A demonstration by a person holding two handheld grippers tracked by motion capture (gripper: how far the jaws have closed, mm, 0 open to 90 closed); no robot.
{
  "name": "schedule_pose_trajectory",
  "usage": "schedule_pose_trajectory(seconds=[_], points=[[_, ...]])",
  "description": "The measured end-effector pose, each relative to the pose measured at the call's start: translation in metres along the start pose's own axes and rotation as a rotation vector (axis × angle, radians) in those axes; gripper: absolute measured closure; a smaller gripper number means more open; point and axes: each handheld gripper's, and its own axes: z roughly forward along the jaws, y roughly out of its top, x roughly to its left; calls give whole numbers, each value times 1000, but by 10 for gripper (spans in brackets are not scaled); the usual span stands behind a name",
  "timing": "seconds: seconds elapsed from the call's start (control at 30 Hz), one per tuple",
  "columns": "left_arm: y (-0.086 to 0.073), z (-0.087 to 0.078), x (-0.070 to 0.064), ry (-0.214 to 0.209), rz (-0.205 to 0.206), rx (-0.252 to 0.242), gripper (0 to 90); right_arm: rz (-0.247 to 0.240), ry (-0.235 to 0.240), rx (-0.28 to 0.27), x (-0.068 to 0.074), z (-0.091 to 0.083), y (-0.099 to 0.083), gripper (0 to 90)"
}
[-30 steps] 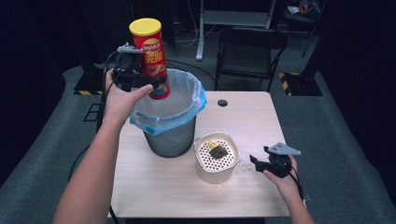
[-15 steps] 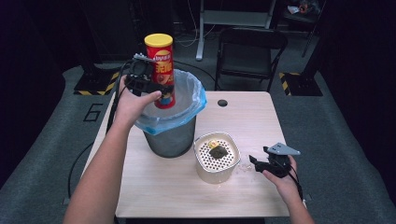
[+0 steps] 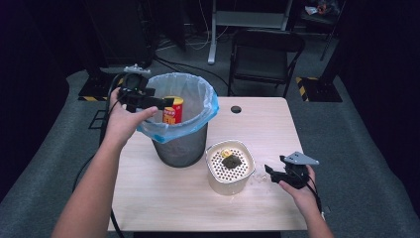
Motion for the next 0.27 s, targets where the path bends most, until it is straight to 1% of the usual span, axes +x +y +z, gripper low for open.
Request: schedule_pose_trajectory(seconds=[0.07, 0.13, 0.17, 0.27], points=[[-5, -11, 2, 6, -10, -12, 241, 0, -3, 0, 0, 0, 0, 265], [-10, -21, 4, 9, -28, -28, 269, 2, -5, -1, 0, 0, 0, 265], [-13, -26, 6, 9, -24, -32, 271, 2, -5, 0, 0, 0, 0, 265], [-24, -40, 11, 18, -28, -42, 297, 4, -5, 0, 0, -1, 0, 265]])
